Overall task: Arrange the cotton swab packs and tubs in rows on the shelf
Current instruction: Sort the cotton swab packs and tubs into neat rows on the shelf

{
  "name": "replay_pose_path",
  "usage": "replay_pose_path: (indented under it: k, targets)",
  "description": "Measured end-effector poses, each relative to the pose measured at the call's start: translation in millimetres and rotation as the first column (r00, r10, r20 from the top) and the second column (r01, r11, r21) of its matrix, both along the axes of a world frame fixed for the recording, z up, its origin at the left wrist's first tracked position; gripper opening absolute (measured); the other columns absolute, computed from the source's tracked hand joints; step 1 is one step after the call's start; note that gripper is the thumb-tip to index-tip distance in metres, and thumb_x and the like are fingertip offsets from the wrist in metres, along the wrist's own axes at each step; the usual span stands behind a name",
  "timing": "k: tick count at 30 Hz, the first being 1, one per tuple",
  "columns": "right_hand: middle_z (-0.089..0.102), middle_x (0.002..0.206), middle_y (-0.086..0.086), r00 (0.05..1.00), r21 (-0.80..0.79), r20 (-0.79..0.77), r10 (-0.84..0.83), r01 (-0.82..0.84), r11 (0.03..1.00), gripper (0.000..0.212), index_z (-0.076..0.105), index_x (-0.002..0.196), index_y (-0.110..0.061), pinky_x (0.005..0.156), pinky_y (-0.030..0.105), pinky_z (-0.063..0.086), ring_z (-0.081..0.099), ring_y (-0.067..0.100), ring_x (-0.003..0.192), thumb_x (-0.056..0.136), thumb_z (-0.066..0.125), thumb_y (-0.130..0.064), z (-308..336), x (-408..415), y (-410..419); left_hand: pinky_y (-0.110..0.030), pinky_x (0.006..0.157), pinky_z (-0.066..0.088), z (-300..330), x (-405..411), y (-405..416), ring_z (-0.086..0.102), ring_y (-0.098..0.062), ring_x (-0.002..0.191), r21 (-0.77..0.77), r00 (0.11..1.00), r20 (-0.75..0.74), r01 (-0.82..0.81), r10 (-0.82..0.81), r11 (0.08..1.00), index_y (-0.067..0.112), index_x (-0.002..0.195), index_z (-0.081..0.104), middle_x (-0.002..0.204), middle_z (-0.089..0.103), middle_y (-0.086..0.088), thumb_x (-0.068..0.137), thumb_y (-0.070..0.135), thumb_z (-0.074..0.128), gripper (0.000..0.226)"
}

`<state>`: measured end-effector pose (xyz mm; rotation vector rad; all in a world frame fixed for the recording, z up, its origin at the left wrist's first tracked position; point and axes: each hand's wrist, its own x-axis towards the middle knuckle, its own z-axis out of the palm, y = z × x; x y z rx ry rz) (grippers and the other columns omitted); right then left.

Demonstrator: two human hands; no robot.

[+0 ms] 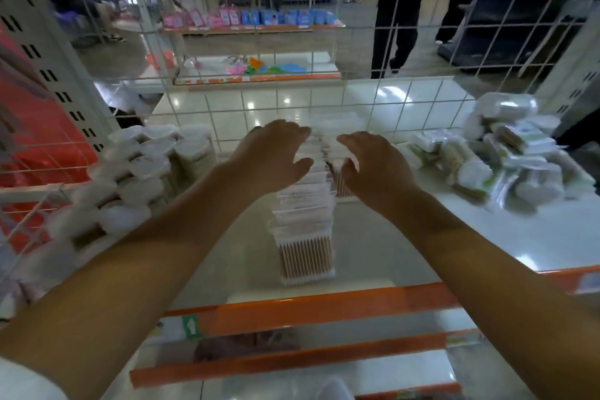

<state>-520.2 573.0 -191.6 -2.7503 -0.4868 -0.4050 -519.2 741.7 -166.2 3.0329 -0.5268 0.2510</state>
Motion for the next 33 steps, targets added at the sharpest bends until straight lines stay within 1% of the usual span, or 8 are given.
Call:
replay_pose_path:
  k: [5, 10, 13, 20, 24, 28, 31, 33]
  targets:
    - [0.049, 0.136, 0.007, 1.000, 0.020, 0.014, -0.025, 0.025, 0.999, 0.044, 0.044, 0.136, -0.012, 0.099, 0.029, 0.036, 0.044, 0.021, 0.123, 0.092, 0.046, -0.013, -2, 0, -46, -0.041, 0.102, 0.037, -5, -2, -50, 0.044, -0.022, 0.124, 0.006, 1.000, -0.009, 0.024, -0.024, 1.000, 0.013, 0.134, 0.043, 0.133, 0.051, -0.007, 0.091, 0.035, 0.050, 0.049]
    - [0.052, 0.132, 0.007, 0.999, 0.050, 0.000, -0.055, 0.055, 0.997, 0.041, 0.048, 0.133, -0.012, 0.096, 0.028, 0.036, 0.046, 0.021, 0.120, 0.092, 0.046, -0.012, -6, 3, -90, -0.040, 0.105, 0.034, -7, 0, -93, 0.040, -0.022, 0.127, -0.010, 0.997, -0.053, 0.052, -0.053, 0.999, 0.013, 0.137, 0.040, 0.137, 0.047, -0.007, 0.091, 0.035, 0.050, 0.052]
    - [0.056, 0.126, 0.008, 0.998, 0.065, 0.017, -0.068, 0.067, 0.996, 0.040, 0.053, 0.128, -0.010, 0.093, 0.029, 0.037, 0.049, 0.024, 0.115, 0.088, 0.049, -0.010, -9, 9, -117, -0.038, 0.102, 0.036, -8, 8, -117, 0.042, -0.022, 0.124, -0.024, 0.996, -0.040, 0.078, -0.079, 0.997, 0.015, 0.135, 0.041, 0.134, 0.049, -0.006, 0.092, 0.037, 0.049, 0.050]
    - [0.064, 0.108, 0.016, 0.995, 0.116, 0.081, -0.061, 0.052, 0.992, 0.031, 0.062, 0.112, -0.002, 0.084, 0.043, 0.047, 0.057, 0.036, 0.099, 0.081, 0.056, -0.002, -8, 14, -173, -0.037, 0.098, 0.039, -16, 21, -174, 0.045, -0.021, 0.119, -0.037, 0.994, -0.038, 0.101, -0.103, 0.994, 0.016, 0.133, 0.044, 0.127, 0.052, -0.004, 0.092, 0.038, 0.047, 0.047]
    - [0.065, 0.104, 0.015, 0.993, 0.111, 0.107, -0.047, 0.035, 0.993, 0.028, 0.064, 0.107, -0.003, 0.082, 0.040, 0.045, 0.059, 0.036, 0.096, 0.080, 0.057, -0.003, -15, 21, -200, -0.040, 0.099, 0.038, -21, 25, -202, 0.045, -0.023, 0.120, -0.040, 0.995, -0.034, 0.094, -0.095, 0.995, 0.015, 0.132, 0.045, 0.130, 0.052, -0.005, 0.091, 0.037, 0.047, 0.046]
    - [0.063, 0.111, 0.011, 0.994, 0.091, 0.090, -0.067, 0.059, 0.994, 0.033, 0.062, 0.113, -0.007, 0.088, 0.036, 0.042, 0.055, 0.032, 0.106, 0.082, 0.052, -0.005, -18, 28, -224, -0.037, 0.093, 0.041, -28, 31, -228, 0.048, -0.024, 0.117, -0.080, 0.995, -0.011, 0.099, -0.100, 0.992, 0.016, 0.129, 0.047, 0.125, 0.055, -0.005, 0.090, 0.034, 0.048, 0.042]
    - [0.062, 0.115, 0.012, 0.991, 0.149, 0.069, -0.118, 0.107, 0.983, 0.030, 0.062, 0.114, -0.005, 0.088, 0.036, 0.039, 0.053, 0.031, 0.109, 0.085, 0.052, -0.005, -12, 35, -247, -0.037, 0.091, 0.040, -32, 43, -248, 0.049, -0.026, 0.116, -0.105, 0.995, -0.012, 0.099, -0.101, 0.989, 0.018, 0.128, 0.048, 0.125, 0.055, -0.005, 0.089, 0.035, 0.050, 0.043]
    - [0.062, 0.115, 0.012, 0.984, 0.192, 0.059, -0.166, 0.152, 0.970, 0.029, 0.063, 0.112, -0.006, 0.084, 0.030, 0.037, 0.054, 0.030, 0.107, 0.086, 0.052, -0.006, -8, 45, -262, -0.036, 0.090, 0.040, -33, 54, -261, 0.050, -0.026, 0.115, -0.113, 0.995, -0.011, 0.098, -0.100, 0.989, 0.018, 0.129, 0.047, 0.125, 0.055, -0.006, 0.089, 0.035, 0.051, 0.043]
